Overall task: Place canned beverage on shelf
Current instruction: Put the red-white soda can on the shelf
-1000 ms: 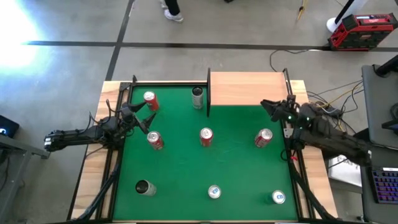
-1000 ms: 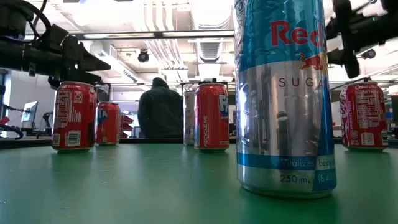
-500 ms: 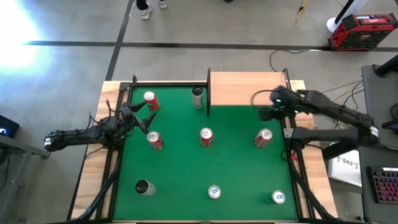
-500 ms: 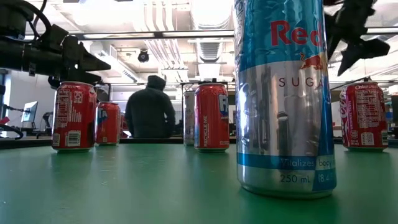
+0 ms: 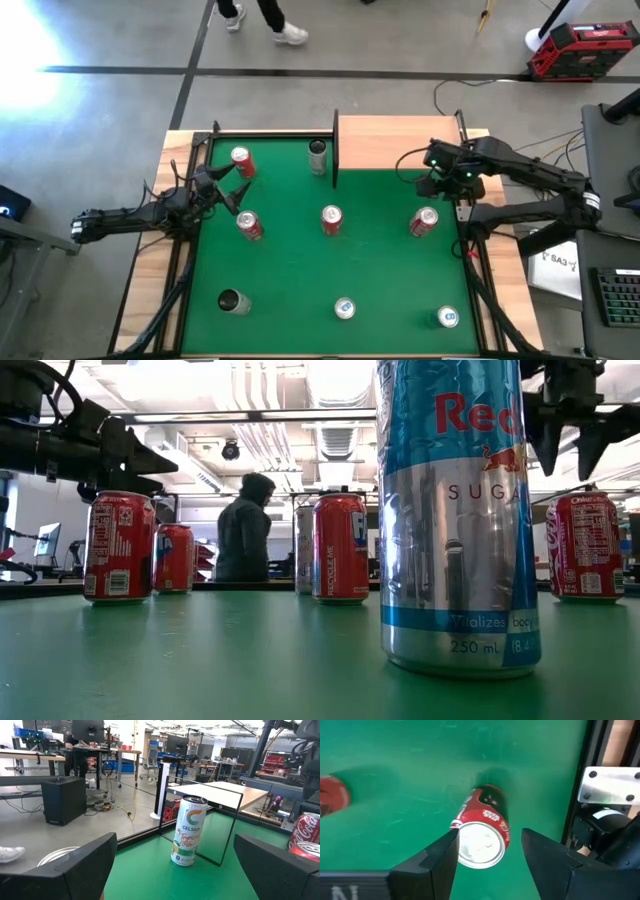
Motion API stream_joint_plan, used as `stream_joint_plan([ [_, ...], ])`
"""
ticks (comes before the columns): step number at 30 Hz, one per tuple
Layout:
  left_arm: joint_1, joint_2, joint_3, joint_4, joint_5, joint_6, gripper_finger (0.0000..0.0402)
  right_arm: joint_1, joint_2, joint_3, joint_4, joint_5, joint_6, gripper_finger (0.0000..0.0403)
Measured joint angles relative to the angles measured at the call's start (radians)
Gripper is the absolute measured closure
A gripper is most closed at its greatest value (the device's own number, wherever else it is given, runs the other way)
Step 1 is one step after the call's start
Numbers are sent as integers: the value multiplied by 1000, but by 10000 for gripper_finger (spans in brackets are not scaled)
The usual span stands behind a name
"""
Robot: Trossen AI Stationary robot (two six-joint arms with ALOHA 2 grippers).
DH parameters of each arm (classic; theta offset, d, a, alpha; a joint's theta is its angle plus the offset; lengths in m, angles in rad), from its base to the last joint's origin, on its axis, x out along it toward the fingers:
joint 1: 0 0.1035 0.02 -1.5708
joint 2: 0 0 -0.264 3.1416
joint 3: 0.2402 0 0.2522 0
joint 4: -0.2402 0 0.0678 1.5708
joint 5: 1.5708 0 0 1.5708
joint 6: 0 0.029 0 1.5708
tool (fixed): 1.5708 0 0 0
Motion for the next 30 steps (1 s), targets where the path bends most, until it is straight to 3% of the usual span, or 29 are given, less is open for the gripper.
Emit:
stream_joint_plan([
  [4,0,0,0,0,0,0,15,6,4,-38,7,-25,32,171],
  [15,0,0,0,0,0,0,15,37,8,-54,26,-86,-33,42],
  [30,0,0,0,0,0,0,15,203,112,-54,40,-76,-196,32],
])
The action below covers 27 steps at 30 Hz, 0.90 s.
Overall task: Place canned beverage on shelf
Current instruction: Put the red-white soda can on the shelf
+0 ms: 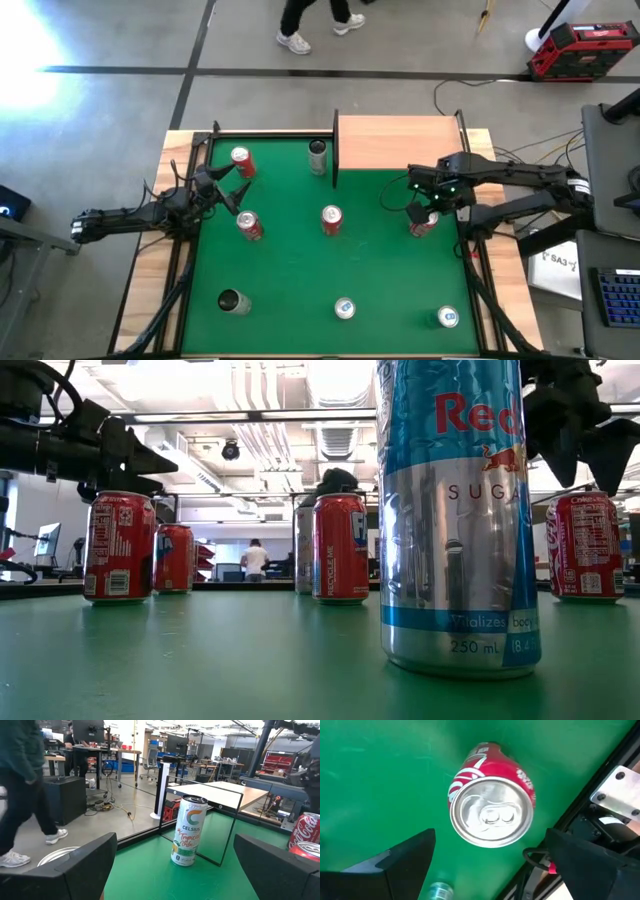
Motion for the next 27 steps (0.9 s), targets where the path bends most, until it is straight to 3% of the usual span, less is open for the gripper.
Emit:
stream_joint_plan([
  [20,0,0,0,0,0,0,15,0,85,-54,50,36,105,34],
  [27,0,0,0,0,0,0,15,0,44,-62,106,55,164,85],
])
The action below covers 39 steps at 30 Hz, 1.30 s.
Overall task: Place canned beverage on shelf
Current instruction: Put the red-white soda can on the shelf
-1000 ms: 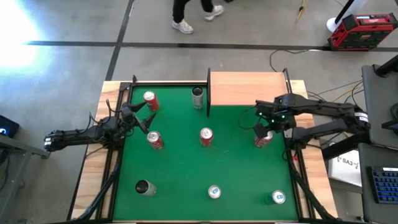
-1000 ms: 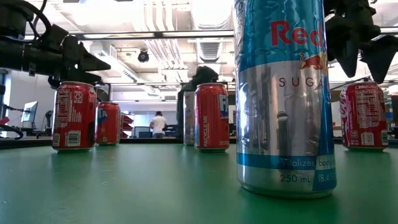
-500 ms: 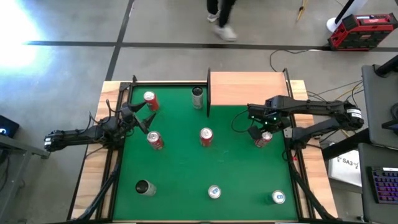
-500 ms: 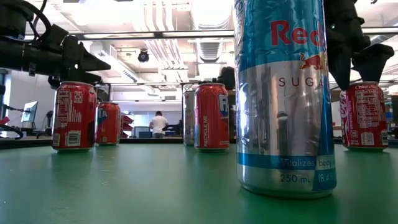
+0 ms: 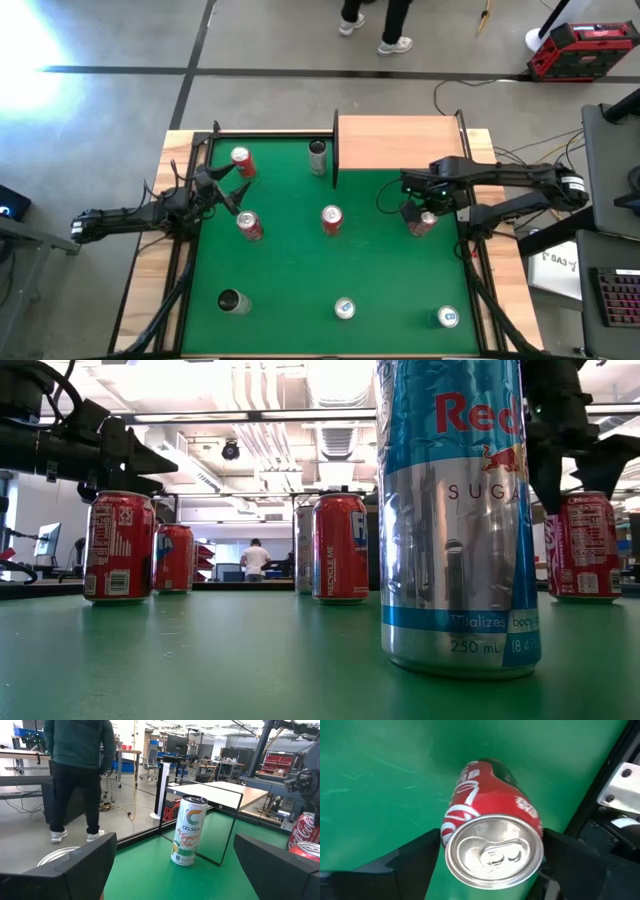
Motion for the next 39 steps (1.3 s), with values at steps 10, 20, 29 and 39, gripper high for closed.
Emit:
stream_joint_plan([
  [10,0,0,0,0,0,0,15,0,15,2,19,-8,194,128],
  [20,0,0,0,0,0,0,15,0,15,14,54,17,789,128],
  [29,0,0,0,0,0,0,15,0,15,14,64,23,1156,128],
  [39,0,0,0,0,0,0,15,0,16,13,98,22,884,70],
])
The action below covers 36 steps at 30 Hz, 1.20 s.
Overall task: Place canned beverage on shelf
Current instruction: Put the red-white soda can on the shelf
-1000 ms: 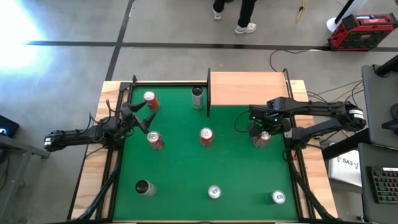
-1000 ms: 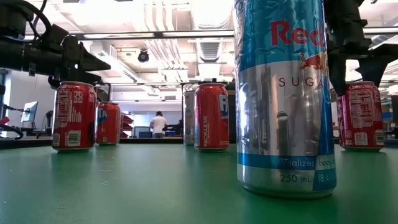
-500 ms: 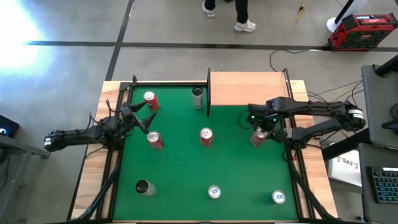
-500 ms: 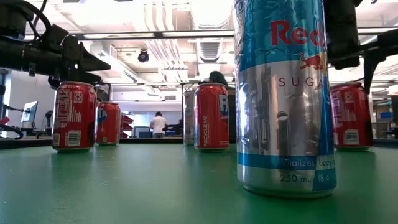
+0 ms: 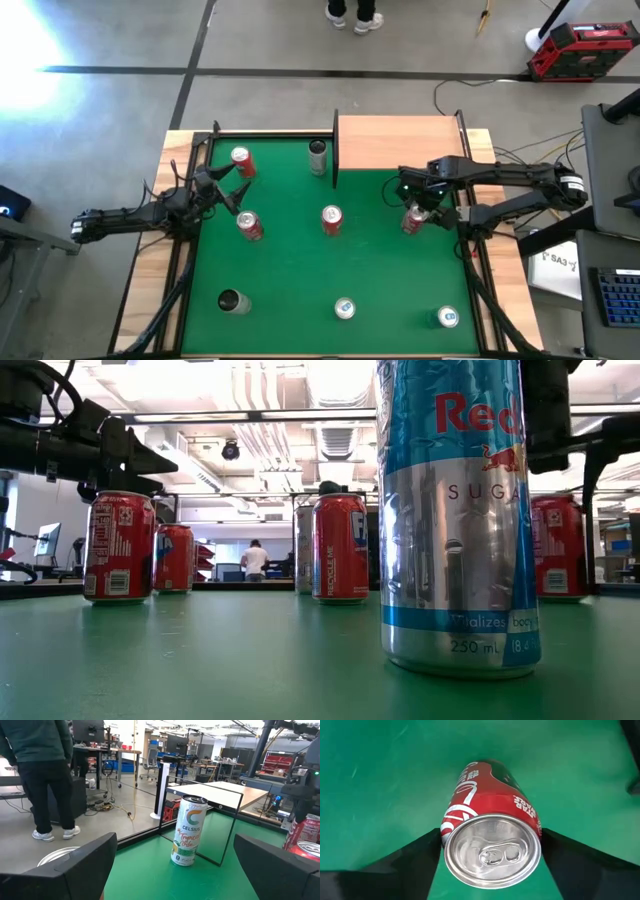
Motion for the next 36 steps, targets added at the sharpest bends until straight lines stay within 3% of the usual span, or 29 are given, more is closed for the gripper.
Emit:
stream_joint_plan([
  [4,0,0,0,0,0,0,15,0,0,0,-3,-8,-131,32],
  [10,0,0,0,0,0,0,15,0,0,0,4,-23,-253,24],
  [18,0,0,0,0,0,0,15,0,0,0,9,-22,-899,23],
  [24,0,0,0,0,0,0,15,0,0,0,70,3,-1206,22],
  [30,0,0,0,0,0,0,15,0,0,-2,76,58,-1397,22],
  [36,0,0,0,0,0,0,15,0,0,-21,78,53,-1477,22],
])
